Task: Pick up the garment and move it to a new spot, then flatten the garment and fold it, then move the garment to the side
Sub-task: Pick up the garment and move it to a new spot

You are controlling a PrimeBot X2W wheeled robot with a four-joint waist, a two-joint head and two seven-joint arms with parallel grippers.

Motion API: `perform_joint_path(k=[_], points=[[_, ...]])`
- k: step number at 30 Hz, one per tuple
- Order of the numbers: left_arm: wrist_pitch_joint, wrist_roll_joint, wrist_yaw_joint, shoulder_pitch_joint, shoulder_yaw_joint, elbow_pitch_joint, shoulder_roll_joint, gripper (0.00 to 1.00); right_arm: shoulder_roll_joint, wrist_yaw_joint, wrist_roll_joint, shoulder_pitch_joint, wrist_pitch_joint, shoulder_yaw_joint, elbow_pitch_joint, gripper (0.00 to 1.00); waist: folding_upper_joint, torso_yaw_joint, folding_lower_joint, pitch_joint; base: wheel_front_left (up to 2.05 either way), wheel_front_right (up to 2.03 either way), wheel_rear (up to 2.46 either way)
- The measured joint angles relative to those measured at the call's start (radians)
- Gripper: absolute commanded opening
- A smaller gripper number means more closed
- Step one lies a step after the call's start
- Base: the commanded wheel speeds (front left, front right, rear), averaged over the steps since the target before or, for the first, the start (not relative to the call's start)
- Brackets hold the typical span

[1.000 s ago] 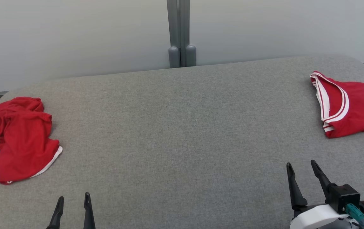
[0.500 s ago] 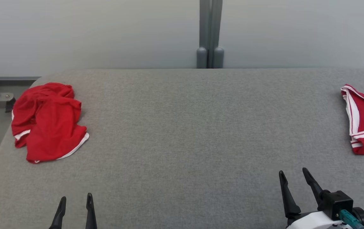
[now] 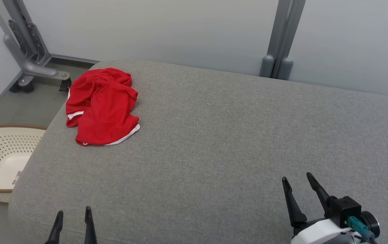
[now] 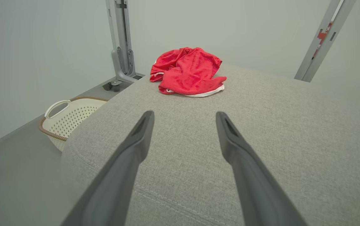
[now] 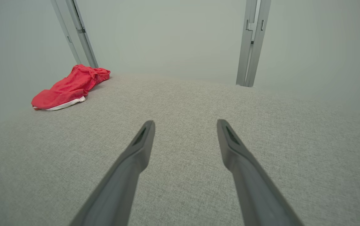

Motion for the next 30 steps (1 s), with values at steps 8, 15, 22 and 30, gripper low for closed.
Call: perform_joint_path(k=[8,15,22,30], points=[[0.000,-0.026,-0.044,-0.323,-0.036,0.156,0.005,1.00,-0.005,0.000,-0.050,-0.112,0.000,0.006,-0.011,1.00,0.0000,0.004,0.0000,0.082,0.00,0.00,0.00],[0.171,-0.111,-0.062,-0.720,-0.048,0.355,0.110,1.00,-0.037,0.000,-0.062,-0.291,0.000,0.022,-0.031,1.00,0.0000,-0.009,0.0000,0.228,0.00,0.00,0.00],[0.334,-0.239,-0.066,-0.976,-0.054,0.490,0.215,1.00,-0.042,0.000,-0.060,-0.426,0.000,0.046,-0.046,1.00,0.0000,-0.065,0.0001,0.417,0.00,0.00,0.00],[0.376,-0.304,-0.066,-1.091,-0.038,0.659,0.311,1.00,-0.035,0.000,-0.051,-0.478,0.000,0.055,-0.046,1.00,0.0000,-0.169,0.0003,0.597,0.00,0.00,0.00]])
